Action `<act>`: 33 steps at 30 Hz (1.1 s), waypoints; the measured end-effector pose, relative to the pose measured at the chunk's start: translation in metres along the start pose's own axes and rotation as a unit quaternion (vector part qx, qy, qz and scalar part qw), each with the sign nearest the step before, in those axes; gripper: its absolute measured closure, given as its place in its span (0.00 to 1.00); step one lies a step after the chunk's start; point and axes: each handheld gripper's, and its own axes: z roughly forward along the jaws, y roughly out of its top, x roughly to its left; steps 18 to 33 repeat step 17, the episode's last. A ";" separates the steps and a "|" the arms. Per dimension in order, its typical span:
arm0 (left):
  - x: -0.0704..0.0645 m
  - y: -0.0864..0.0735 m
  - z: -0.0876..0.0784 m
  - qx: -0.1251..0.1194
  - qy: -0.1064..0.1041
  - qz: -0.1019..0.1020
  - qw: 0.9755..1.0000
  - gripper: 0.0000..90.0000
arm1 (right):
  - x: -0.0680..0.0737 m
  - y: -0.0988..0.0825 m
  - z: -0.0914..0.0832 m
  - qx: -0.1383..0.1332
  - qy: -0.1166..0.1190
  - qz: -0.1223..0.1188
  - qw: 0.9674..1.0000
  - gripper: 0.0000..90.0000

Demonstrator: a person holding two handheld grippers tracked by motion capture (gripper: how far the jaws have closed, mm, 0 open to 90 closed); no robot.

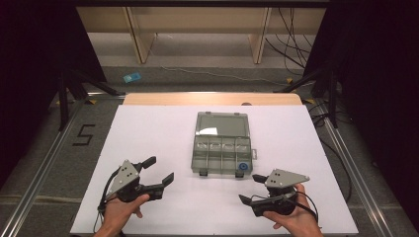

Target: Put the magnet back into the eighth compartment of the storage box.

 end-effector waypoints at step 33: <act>0.000 0.000 0.000 0.003 -0.001 0.002 1.000 0.19 | 0.000 -0.001 0.001 0.000 0.001 -0.001 1.000 0.27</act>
